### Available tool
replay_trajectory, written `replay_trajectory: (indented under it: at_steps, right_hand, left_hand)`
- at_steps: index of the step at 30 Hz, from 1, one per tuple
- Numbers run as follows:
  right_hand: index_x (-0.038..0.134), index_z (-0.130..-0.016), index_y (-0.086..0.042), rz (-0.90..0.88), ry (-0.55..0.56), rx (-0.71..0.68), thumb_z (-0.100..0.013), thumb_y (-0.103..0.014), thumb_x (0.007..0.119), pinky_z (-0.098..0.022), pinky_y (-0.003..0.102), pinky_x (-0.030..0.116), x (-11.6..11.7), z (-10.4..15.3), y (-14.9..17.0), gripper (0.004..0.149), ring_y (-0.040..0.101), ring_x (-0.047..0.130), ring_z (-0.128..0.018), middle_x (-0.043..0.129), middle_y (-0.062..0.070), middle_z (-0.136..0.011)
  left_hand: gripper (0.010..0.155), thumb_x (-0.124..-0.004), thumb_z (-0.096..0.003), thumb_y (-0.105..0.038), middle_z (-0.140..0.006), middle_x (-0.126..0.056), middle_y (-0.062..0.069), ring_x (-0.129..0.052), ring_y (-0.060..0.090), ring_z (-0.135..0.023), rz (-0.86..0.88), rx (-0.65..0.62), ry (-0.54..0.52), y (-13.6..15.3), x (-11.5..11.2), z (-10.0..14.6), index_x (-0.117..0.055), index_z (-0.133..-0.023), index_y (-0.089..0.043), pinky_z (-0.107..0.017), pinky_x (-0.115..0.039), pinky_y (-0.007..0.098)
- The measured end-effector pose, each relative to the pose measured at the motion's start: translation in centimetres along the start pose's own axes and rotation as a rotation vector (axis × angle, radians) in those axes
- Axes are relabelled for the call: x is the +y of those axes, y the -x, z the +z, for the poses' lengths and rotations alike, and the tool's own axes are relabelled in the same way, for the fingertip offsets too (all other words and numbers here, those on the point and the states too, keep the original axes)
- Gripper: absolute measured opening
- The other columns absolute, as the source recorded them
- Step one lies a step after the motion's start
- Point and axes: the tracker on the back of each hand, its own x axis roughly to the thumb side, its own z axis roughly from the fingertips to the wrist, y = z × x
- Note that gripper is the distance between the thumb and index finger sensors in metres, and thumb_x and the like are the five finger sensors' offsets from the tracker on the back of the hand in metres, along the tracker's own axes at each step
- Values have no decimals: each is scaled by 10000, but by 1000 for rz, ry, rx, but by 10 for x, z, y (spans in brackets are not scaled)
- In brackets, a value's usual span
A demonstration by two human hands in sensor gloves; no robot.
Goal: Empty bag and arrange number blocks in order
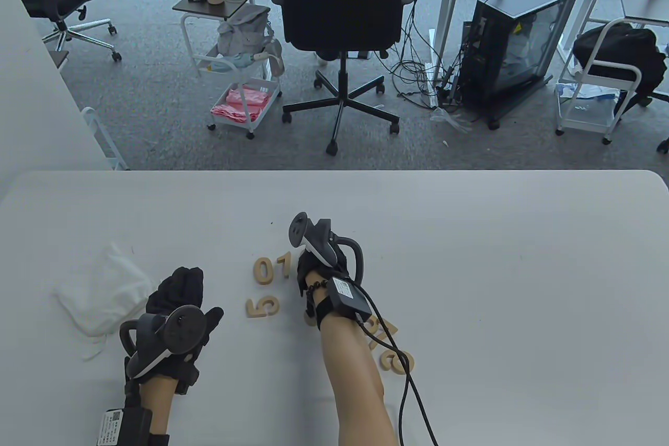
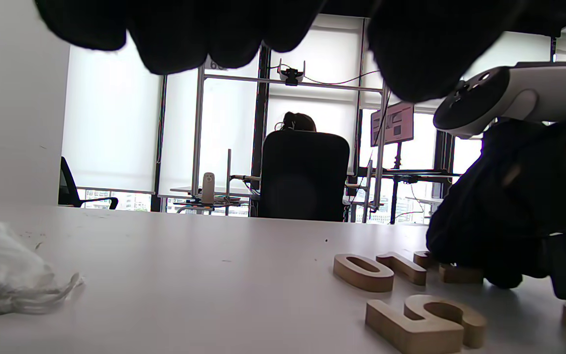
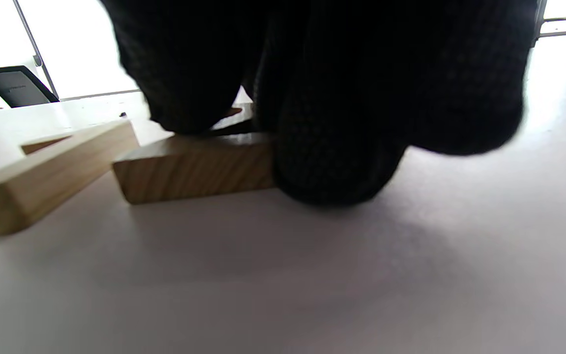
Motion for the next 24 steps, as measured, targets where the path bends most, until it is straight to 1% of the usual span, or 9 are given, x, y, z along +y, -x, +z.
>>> replay_trajectory:
  at_steps: [6,10,13,15,19,22,24]
  right_hand:
    - [799,-939,-72,-3,-17,-6,-454,-335,891,-233,327,994,1,-1,0,559,200,1104,-322,1007,92,-613]
    - [752,-970,-28,-25,-34,-3,-475,-360,853,-246,338,993,-1,0,2,605,217,1103,-345,996,121,-648]
    - [731,-981,-11,-63,-49,2,-492,-371,821,-254,347,992,-10,3,6,614,231,1100,-367,986,145,-678]
    - [728,-984,-13,-72,-34,-17,-503,-373,804,-271,363,990,-20,8,8,605,251,1098,-392,973,157,-704]
    - [728,-991,-45,-107,-15,-94,-520,-372,777,-339,422,970,-43,25,13,575,313,1075,-482,928,191,-777]
    - [739,-990,-63,-161,-30,-184,-531,-384,757,-411,480,940,-60,46,19,560,374,1041,-570,879,227,-844]
    - [742,-990,-68,-208,-10,-233,-534,-387,751,-462,526,908,-69,62,25,556,421,1003,-638,832,257,-892]
  left_hand:
    - [834,-801,-484,-482,-1121,-525,310,-684,580,-979,-2,-1,-1,0,0,0,-499,-1115,-26,-680,-606,726]
    - [835,-801,-484,-482,-1120,-525,311,-684,581,-978,1,0,-1,0,0,0,-500,-1115,-25,-679,-606,727]
    - [836,-802,-484,-481,-1120,-524,313,-683,579,-980,2,-1,0,0,0,0,-498,-1116,-27,-679,-606,726]
    - [834,-802,-483,-482,-1121,-524,309,-683,579,-979,3,-3,-1,0,1,0,-500,-1115,-28,-679,-606,726]
    - [833,-800,-485,-483,-1121,-522,311,-680,581,-980,0,-9,-3,-1,0,0,-501,-1115,-28,-680,-604,727]
    - [836,-800,-485,-485,-1122,-521,309,-673,586,-981,-7,-15,-3,-2,0,0,-499,-1116,-27,-679,-600,730]
    - [835,-800,-484,-486,-1122,-521,309,-671,589,-981,-10,-19,-3,-3,0,0,-501,-1115,-28,-679,-600,730]
